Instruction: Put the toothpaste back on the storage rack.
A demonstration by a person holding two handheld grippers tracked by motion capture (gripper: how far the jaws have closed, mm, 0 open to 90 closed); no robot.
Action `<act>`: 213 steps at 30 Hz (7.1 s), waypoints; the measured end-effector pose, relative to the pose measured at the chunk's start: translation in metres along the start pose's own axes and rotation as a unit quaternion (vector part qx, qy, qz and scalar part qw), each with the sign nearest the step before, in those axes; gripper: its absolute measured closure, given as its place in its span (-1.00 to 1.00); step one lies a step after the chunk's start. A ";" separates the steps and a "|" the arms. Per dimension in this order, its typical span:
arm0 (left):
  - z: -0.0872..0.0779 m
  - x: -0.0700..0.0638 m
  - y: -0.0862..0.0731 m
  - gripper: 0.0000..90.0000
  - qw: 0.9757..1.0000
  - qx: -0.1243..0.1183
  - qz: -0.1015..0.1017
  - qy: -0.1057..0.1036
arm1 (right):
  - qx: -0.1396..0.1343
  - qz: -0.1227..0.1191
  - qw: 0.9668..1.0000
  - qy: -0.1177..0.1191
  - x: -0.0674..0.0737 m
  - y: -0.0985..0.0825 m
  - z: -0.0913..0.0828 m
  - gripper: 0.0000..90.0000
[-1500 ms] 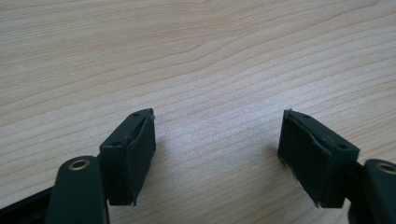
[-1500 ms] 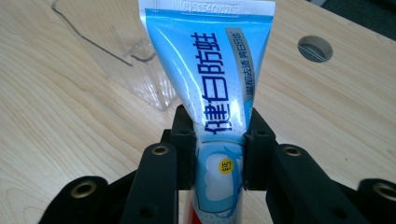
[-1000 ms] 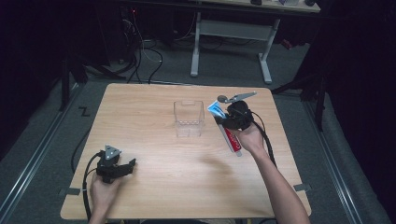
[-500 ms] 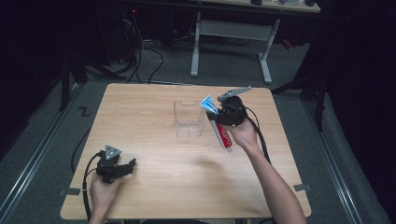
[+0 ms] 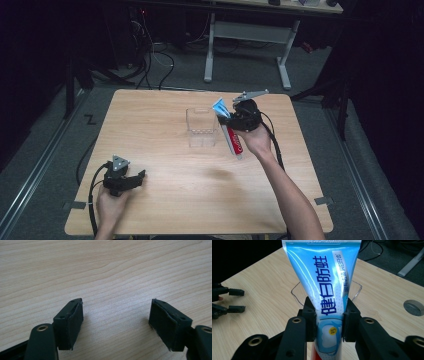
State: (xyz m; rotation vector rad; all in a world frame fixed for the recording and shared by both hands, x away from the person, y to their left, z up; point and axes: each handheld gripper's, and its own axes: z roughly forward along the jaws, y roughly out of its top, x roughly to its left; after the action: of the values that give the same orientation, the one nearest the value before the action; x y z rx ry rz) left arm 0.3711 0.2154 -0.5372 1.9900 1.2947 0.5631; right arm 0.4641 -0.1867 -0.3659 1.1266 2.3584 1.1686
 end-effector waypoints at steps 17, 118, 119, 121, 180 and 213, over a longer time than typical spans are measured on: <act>0.000 0.000 0.000 -0.38 1.000 0.000 0.000 0.000 | -0.013 -0.007 1.000 0.008 0.003 0.013 0.004 0.56; 0.000 0.000 0.000 -0.39 1.000 0.000 0.002 -0.003 | -0.072 0.025 0.996 -0.037 0.001 0.080 0.065 0.54; 0.000 0.000 0.000 -0.39 1.000 0.000 0.002 -0.003 | -0.073 0.025 0.996 -0.038 0.000 0.080 0.066 0.54; 0.000 0.000 0.000 -0.39 1.000 0.000 0.002 -0.003 | -0.073 0.026 0.996 -0.039 0.000 0.079 0.067 0.54; 0.000 0.000 0.000 -0.39 1.000 0.000 0.002 -0.003 | -0.040 0.058 0.996 -0.046 -0.015 0.045 0.093 0.52; 0.000 0.000 0.000 -0.39 1.000 0.000 0.002 -0.003 | -0.027 0.073 0.996 -0.037 -0.013 0.023 0.105 0.50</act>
State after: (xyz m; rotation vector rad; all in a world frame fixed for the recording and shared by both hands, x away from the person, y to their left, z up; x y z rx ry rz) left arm 0.3708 0.2152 -0.5373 1.9942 1.2870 0.5589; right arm 0.5417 -0.1300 -0.4164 1.3202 2.2068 1.2089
